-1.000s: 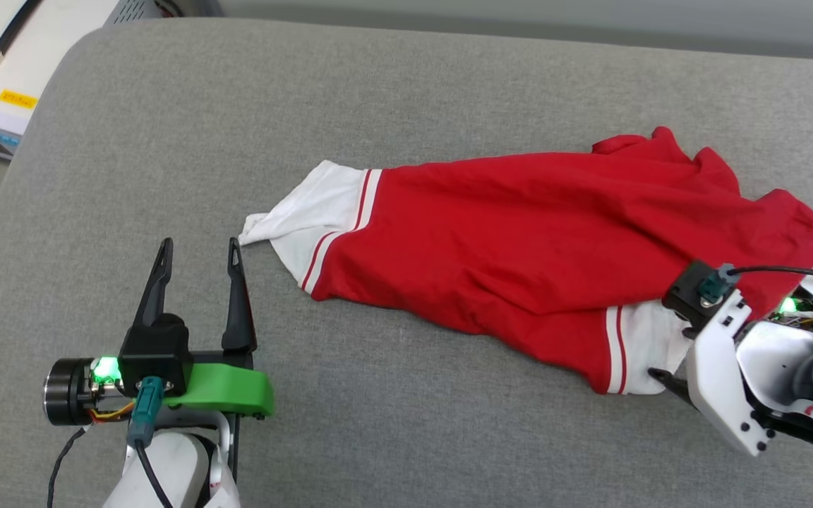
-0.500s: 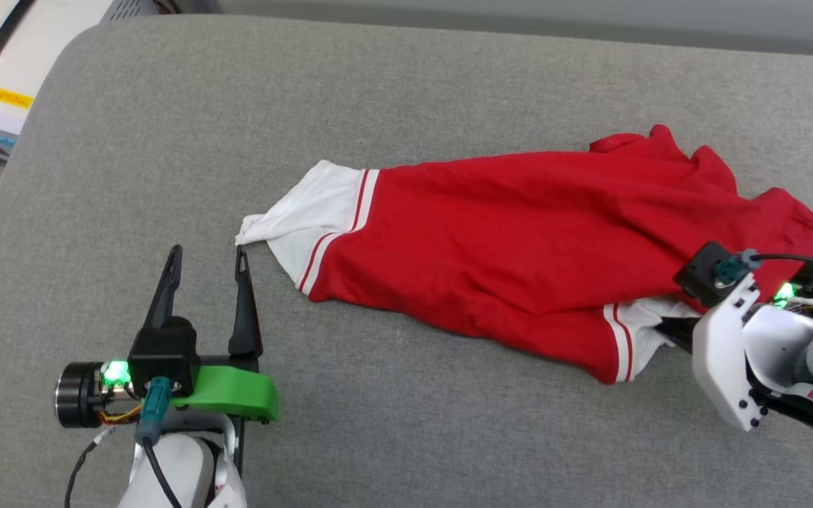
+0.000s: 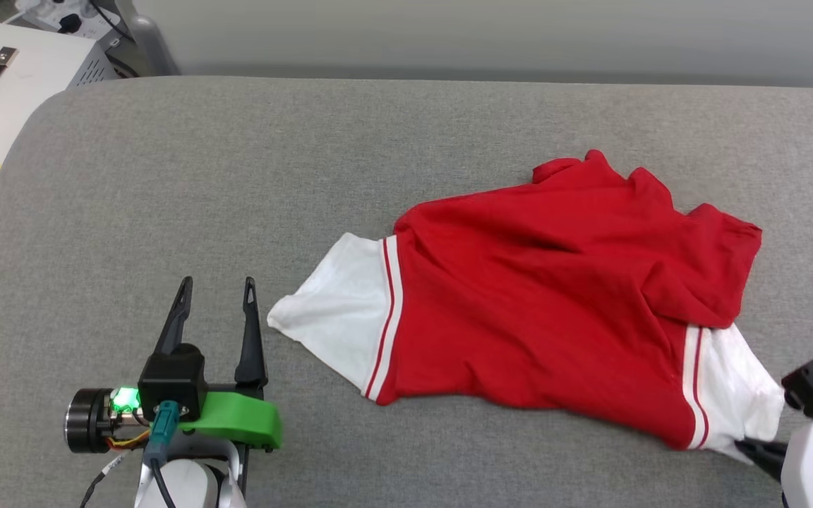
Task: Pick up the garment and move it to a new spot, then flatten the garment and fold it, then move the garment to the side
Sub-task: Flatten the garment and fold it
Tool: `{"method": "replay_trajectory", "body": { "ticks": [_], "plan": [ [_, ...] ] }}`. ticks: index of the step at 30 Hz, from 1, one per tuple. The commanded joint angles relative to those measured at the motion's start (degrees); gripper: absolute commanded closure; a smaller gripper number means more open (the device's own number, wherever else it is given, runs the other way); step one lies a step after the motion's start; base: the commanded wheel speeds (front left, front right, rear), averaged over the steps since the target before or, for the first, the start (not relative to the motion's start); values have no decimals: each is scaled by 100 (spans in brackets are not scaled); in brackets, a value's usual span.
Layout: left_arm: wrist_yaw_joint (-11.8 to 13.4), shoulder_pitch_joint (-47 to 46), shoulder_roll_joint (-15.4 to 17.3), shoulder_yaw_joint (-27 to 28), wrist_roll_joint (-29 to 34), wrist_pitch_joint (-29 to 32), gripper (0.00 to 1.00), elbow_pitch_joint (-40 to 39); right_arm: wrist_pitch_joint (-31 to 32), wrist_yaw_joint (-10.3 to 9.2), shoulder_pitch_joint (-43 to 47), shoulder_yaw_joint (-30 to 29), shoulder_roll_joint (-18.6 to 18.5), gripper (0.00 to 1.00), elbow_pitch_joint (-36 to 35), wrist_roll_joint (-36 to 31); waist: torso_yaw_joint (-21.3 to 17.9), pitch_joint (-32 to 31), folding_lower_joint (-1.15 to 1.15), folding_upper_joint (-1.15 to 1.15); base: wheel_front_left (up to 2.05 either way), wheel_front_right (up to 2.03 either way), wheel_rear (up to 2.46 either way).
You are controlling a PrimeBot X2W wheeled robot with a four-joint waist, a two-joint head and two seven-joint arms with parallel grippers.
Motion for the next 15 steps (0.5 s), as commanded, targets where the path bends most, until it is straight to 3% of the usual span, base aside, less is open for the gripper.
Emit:
{"method": "replay_trajectory", "body": {
  "ticks": [1,5,6,7,15],
  "plan": [
    [-45,99,-42,37,81,-32,0,9,31,-4,295,-208,174,100,97,-51,-34,-7,0,0,0,0,0],
    [-125,88,-78,79,158,-32,0,56,37,-4,786,-680,553,100,275,-298,-33,4,0,0,0,0,0],
    [-140,88,-84,89,173,-32,0,71,-3,-4,829,-787,639,78,253,-363,-34,-3,0,0,0,0,0],
    [-154,93,-92,105,190,-33,0,86,-75,-4,858,-952,768,0,197,-394,-39,-25,0,0,0,0,0],
    [-222,219,-145,196,296,-33,0,111,-309,-4,823,-2321,1094,0,-1090,-603,-40,-199,0,0,0,0,0]
  ]
}}
